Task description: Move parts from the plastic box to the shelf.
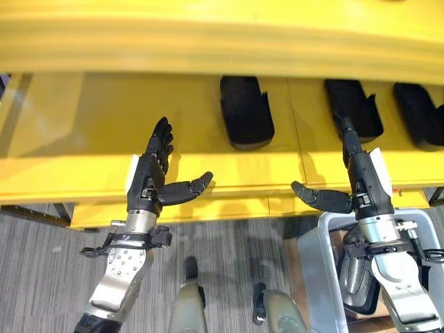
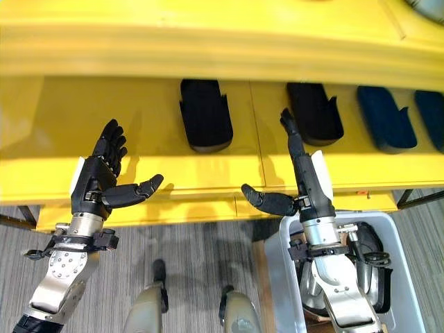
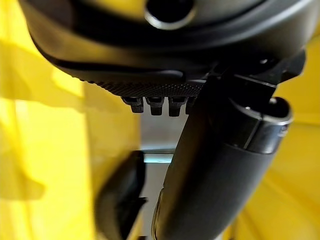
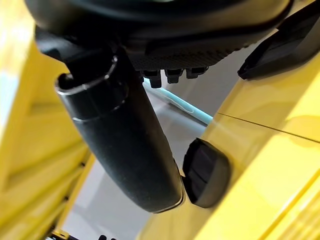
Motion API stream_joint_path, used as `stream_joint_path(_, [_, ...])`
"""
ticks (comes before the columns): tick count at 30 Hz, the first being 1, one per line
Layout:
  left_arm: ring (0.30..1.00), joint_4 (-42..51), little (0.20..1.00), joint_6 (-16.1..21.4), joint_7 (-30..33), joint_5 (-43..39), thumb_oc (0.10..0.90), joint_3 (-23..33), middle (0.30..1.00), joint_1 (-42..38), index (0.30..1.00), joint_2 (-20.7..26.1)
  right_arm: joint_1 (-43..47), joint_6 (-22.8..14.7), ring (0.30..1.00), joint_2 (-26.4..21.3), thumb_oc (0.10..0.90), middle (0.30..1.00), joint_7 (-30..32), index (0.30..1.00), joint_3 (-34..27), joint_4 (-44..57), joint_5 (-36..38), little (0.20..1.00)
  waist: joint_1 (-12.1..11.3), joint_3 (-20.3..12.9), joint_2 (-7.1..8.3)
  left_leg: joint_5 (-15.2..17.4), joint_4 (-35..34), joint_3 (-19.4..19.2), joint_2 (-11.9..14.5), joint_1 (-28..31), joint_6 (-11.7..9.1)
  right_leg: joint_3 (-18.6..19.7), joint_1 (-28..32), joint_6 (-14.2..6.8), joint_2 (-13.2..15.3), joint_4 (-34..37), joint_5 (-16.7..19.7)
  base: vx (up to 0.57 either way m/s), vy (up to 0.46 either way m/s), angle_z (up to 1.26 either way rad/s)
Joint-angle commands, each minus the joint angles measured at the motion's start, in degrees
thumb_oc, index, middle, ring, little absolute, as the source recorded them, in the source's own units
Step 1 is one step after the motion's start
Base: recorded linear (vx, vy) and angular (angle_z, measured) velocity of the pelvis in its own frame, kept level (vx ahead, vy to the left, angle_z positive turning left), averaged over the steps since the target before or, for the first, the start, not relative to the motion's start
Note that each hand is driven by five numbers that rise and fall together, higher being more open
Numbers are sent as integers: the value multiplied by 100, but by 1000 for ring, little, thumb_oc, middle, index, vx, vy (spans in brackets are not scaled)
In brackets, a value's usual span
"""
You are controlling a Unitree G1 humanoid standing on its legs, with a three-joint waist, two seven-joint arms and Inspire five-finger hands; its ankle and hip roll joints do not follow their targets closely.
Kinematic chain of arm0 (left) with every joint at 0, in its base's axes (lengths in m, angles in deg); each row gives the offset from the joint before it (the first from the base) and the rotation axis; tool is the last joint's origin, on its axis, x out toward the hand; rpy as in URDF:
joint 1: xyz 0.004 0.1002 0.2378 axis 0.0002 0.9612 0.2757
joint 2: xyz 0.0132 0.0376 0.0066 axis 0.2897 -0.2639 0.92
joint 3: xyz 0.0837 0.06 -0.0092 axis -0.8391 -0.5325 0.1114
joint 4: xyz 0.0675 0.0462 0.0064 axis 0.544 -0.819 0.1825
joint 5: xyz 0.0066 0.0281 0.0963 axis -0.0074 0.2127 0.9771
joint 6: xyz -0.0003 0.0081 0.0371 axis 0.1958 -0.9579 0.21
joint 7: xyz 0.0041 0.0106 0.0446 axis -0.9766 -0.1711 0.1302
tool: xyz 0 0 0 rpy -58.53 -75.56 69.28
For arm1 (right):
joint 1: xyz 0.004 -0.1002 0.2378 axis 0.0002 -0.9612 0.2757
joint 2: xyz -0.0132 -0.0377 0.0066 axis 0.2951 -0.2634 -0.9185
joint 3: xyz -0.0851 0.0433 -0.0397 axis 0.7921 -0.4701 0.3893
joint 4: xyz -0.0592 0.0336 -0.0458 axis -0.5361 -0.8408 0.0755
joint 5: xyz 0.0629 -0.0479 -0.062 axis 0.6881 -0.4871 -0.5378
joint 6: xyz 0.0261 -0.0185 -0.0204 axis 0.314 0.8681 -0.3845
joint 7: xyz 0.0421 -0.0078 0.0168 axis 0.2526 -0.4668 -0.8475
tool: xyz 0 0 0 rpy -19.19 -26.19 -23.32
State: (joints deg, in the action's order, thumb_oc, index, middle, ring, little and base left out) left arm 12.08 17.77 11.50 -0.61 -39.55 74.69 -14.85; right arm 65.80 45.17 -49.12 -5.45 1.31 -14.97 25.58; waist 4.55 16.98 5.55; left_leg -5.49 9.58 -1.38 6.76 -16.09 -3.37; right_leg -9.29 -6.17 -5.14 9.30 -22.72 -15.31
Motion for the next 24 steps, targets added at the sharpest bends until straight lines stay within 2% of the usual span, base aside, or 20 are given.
stream_joint_path(1, [1000,182,1000,664,-192,19,900,237,1000,-56,1000,-258,138,-457,1000,19,900,1000,-35,1000,-213,-50,436,1000,184,-974,-195,733,-473,-96,496,1117,-186,355,1,-203,-33,1194,1045,103,80,-20])
stream_joint_path(4, [1000,119,1000,640,-225,70,900,232,1000,-4,1000,-357,-18,-411,1000,146,900,1000,-93,1000,-181,-113,506,1000,212,-1137,-213,671,-806,-273,461,1446,-176,416,314,-252,2,1629,1206,86,89,-17])
stream_joint_path(7, [1000,-32,1000,624,-213,96,900,80,1000,-179,1000,-432,138,-381,1000,226,900,1000,-95,1000,-7,-171,551,1000,240,-1347,-224,630,-1178,-438,305,1688,-111,498,440,-354,138,2018,1451,41,146,-9])
stream_joint_path(10, [1000,-61,1000,621,-176,146,900,32,1000,-245,1000,-452,200,-358,1000,301,900,1000,-75,1000,60,-189,574,1000,228,-1388,-201,637,-1306,-545,200,1793,-49,579,454,-426,227,2110,1570,9,155,-16])
stream_joint_path(16, [1000,-114,1000,662,-144,289,900,-40,1000,-307,1000,-417,117,-329,1000,473,900,1000,-113,1000,118,-170,506,1000,293,-1288,-116,828,-1361,-824,-214,1924,256,1008,228,-709,544,1915,1850,13,219,-29])
stream_joint_path(18, [1000,-115,1000,674,-166,353,900,-55,1000,-376,1000,-377,18,-321,1000,487,900,1000,-140,1000,62,-124,301,1000,362,-1205,-81,875,-1354,-898,-353,1888,334,1170,105,-801,659,1870,2074,-31,242,-33])
stream_joint_path(20, [1000,-175,1000,710,-160,409,900,-116,1000,-496,1000,-355,-75,-341,1000,538,900,1000,-147,1000,49,-59,208,1000,433,-1105,-43,938,-1361,-1050,-524,1836,415,1291,-53,-956,830,1988,2518,-50,220,-35])
stream_joint_path(21, [1000,-178,1000,723,-174,403,900,-112,1000,-492,1000,-347,-89,-339,1000,547,900,1000,-161,1000,46,-38,178,1000,422,-1111,-38,927,-1366,-1117,-552,1786,428,1336,-143,-976,839,2045,2641,-54,153,-50])
stream_joint_path(22, [1000,-164,1000,753,-136,408,900,-120,1000,-511,1000,-339,-47,-342,1000,542,900,1000,-137,1000,99,-40,96,1000,458,-1080,-48,940,-1377,-1250,-569,1764,433,1347,-249,-986,868,2134,2938,-49,120,-60])
stream_joint_path(23, [1000,-130,1000,772,-106,375,900,-115,1000,-523,1000,-320,-18,-341,1000,542,900,1000,-120,1000,137,-35,93,1000,465,-1025,-68,974,-1371,-1339,-567,1759,450,1236,-369,-986,913,2150,3163,-53,144,-64])
stream_joint_path(24, [1000,-121,1000,778,-83,356,900,-87,1000,-527,1000,-278,9,-352,1000,530,900,1000,-130,1000,167,-12,91,1000,419,-983,-86,965,-1342,-1459,-565,1703,480,1007,-480,-985,942,2123,3128,-42,155,-81])
